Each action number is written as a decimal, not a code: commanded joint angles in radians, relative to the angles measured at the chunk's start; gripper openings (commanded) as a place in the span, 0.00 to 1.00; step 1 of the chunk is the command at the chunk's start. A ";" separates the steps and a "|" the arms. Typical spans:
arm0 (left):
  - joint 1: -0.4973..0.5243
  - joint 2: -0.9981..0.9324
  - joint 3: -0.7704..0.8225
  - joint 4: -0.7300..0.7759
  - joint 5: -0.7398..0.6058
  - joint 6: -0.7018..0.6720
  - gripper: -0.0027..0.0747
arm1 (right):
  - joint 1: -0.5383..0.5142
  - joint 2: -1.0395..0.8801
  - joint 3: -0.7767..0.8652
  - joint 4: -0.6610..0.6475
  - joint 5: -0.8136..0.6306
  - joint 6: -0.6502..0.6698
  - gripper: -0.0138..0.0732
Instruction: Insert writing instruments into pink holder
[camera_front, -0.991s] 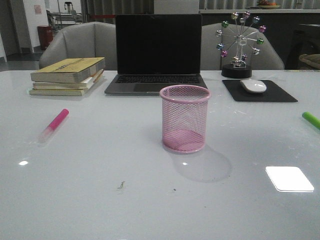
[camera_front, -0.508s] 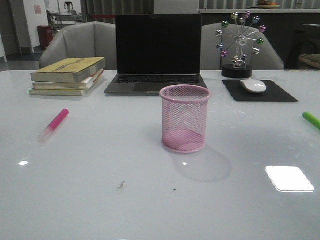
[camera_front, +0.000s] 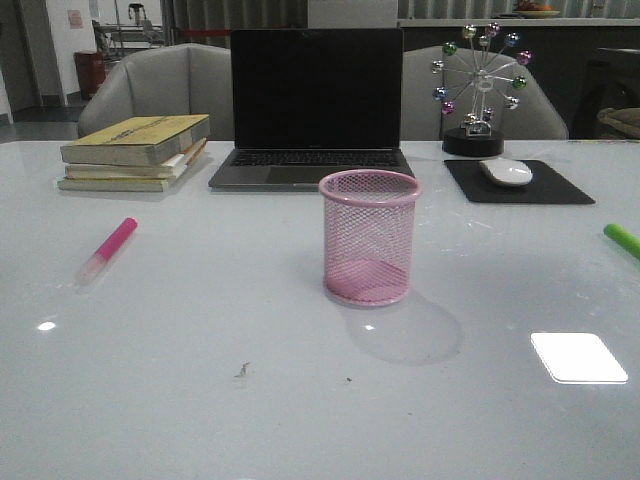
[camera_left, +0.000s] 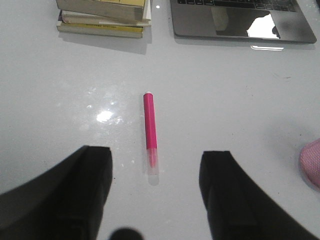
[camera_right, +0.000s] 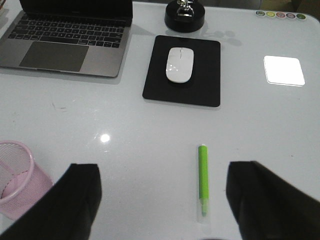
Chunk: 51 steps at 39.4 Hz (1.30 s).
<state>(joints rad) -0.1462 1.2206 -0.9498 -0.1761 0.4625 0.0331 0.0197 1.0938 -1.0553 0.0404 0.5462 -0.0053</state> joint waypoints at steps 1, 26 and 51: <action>-0.005 -0.018 -0.039 -0.014 -0.046 -0.001 0.63 | -0.007 -0.017 -0.036 -0.013 -0.086 -0.012 0.87; -0.005 0.255 -0.274 0.017 0.053 -0.001 0.63 | -0.109 0.354 -0.296 -0.012 0.236 -0.012 0.87; -0.005 0.534 -0.529 0.031 0.215 -0.001 0.63 | -0.119 0.623 -0.498 -0.012 0.299 -0.012 0.87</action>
<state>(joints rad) -0.1462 1.7886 -1.4364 -0.1391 0.7118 0.0331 -0.0918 1.7379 -1.5013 0.0404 0.8888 -0.0053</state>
